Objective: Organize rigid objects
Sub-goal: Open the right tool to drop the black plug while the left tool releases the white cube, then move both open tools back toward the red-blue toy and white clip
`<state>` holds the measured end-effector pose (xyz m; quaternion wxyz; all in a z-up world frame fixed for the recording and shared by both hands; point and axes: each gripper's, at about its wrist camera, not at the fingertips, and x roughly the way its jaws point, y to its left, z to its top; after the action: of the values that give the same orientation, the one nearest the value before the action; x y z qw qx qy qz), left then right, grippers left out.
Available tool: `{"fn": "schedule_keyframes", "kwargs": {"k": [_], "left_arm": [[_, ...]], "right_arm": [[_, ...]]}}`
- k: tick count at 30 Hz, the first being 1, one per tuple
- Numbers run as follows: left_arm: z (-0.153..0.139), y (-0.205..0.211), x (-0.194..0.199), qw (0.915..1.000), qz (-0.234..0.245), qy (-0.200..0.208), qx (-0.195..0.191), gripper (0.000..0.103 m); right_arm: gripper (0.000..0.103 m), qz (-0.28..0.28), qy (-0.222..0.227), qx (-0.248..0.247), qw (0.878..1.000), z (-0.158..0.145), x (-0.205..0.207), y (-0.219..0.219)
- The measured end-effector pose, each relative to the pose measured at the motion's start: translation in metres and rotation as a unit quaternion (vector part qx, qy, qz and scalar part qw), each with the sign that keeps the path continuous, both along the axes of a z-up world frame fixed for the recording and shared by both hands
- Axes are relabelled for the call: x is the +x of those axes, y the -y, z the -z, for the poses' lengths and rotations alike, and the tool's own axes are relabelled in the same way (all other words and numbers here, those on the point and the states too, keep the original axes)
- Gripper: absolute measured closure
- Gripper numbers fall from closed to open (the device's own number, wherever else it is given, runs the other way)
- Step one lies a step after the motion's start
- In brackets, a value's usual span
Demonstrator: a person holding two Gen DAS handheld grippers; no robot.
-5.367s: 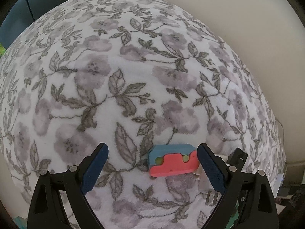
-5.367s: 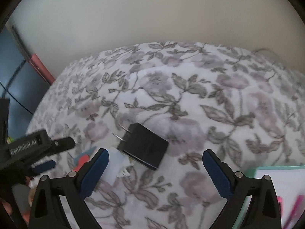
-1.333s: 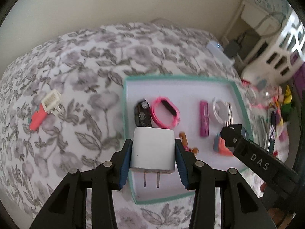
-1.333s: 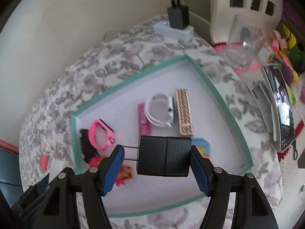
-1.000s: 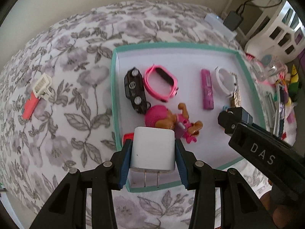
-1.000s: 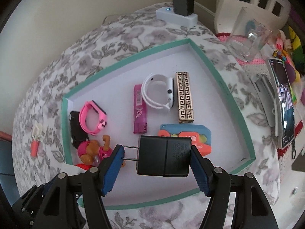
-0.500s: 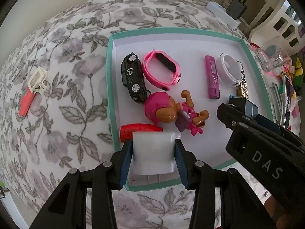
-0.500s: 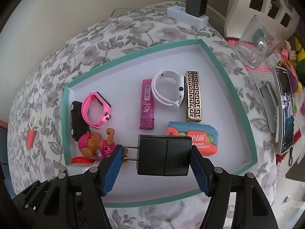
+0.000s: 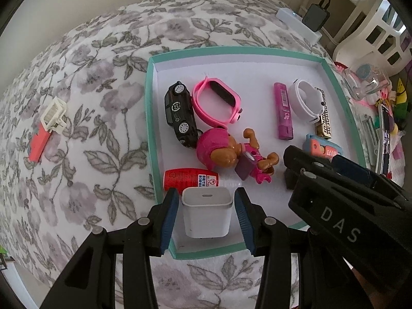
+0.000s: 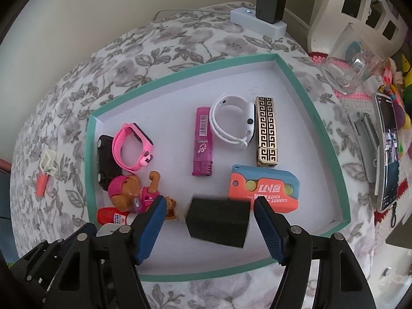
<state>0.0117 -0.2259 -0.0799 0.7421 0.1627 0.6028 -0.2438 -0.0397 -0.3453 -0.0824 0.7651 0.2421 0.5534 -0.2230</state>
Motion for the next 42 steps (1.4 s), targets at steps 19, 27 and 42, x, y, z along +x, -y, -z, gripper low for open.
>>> {"fn": "schedule_keyframes", "kwargs": {"k": [19, 27, 42], "left_arm": [[-0.013, -0.040, 0.034, 0.9925, -0.110, 0.053, 0.002, 0.054], [-0.008, -0.071, 0.053, 0.9807, -0.186, 0.058, 0.009, 0.016], [-0.003, -0.102, 0.069, 0.9669, -0.251, 0.045, 0.007, 0.007]], "right_arm": [[0.026, -0.004, 0.017, -0.011, 1.000, -0.005, 0.001, -0.002], [0.012, -0.027, 0.019, -0.027, 0.999, -0.006, 0.008, -0.011], [0.000, -0.047, 0.025, -0.043, 0.998, -0.007, 0.011, -0.017]]}}
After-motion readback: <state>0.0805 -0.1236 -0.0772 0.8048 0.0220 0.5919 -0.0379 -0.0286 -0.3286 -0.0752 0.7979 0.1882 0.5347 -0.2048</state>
